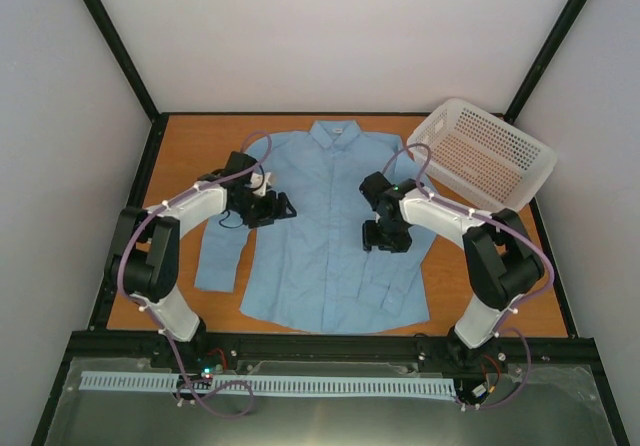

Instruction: Pin the brooch onto the clothing

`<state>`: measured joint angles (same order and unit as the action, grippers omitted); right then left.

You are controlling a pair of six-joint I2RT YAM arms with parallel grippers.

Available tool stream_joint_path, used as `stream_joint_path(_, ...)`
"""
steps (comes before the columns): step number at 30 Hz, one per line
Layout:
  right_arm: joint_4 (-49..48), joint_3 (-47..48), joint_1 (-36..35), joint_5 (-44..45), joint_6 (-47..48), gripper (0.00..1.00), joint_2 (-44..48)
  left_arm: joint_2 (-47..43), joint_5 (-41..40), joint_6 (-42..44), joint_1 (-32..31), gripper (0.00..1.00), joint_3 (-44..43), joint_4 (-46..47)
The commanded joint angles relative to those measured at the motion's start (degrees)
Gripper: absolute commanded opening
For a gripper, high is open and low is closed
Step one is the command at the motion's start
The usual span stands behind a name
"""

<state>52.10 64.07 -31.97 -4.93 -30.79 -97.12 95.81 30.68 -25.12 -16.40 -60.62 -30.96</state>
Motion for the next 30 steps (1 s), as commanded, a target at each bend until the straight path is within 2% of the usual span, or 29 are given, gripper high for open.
stream_joint_path(1,-0.23,-0.76,-2.52,2.67,-4.87,0.62,-2.71,1.02,-2.08,0.54,0.06,0.79,1.29,2.38)
stream_joint_path(2,-0.36,-0.72,-2.78,2.80,-5.28,0.62,-3.24,1.02,-2.10,0.57,0.06,0.79,1.63,2.47)
stream_joint_path(4,0.02,-0.04,-3.18,3.30,-5.78,0.52,-4.75,1.01,-2.00,0.76,0.06,0.79,2.33,2.76)
stream_joint_path(7,0.64,1.31,-4.22,4.00,-5.92,0.49,-6.42,1.29,-1.74,0.82,0.06,0.79,3.16,3.31)
stream_joint_path(9,1.27,2.00,-5.03,4.49,-6.06,0.42,-7.19,1.25,-1.74,0.94,0.06,0.79,3.68,3.64)
stream_joint_path(15,3.53,2.38,-5.22,7.51,-6.36,0.07,-6.50,1.39,-2.34,1.26,0.06,0.82,4.77,3.86)
stream_joint_path(17,4.57,2.95,-5.21,8.07,-6.38,0.03,-5.83,1.45,-2.39,1.14,0.06,0.82,5.04,3.98)
stream_joint_path(22,5.85,3.53,-5.21,8.80,-5.58,0.03,-1.78,2.02,-3.08,0.96,0.06,0.83,5.26,4.05)
stream_joint_path(25,1.38,1.55,-5.21,2.25,-4.45,0.03,0.49,1.81,-3.01,0.91,0.11,0.84,5.08,4.10)
stream_joint_path(26,-0.43,0.99,-5.22,-0.05,-4.31,0.08,0.54,1.76,-2.93,1.03,0.06,0.85,4.95,4.15)
stream_joint_path(28,-2.16,1.16,-5.21,-1.46,-4.97,0.41,-1.10,1.78,-2.77,1.21,0.06,0.87,4.62,3.94)
stream_joint_path(29,-1.94,1.80,-5.23,-1.66,-5.14,0.46,-2.55,1.85,-2.67,1.36,0.06,0.87,4.41,3.83)
stream_joint_path(30,-1.32,2.59,-5.21,-1.52,-5.27,0.47,-4.18,1.90,-2.63,1.39,0.06,0.87,4.25,3.68)
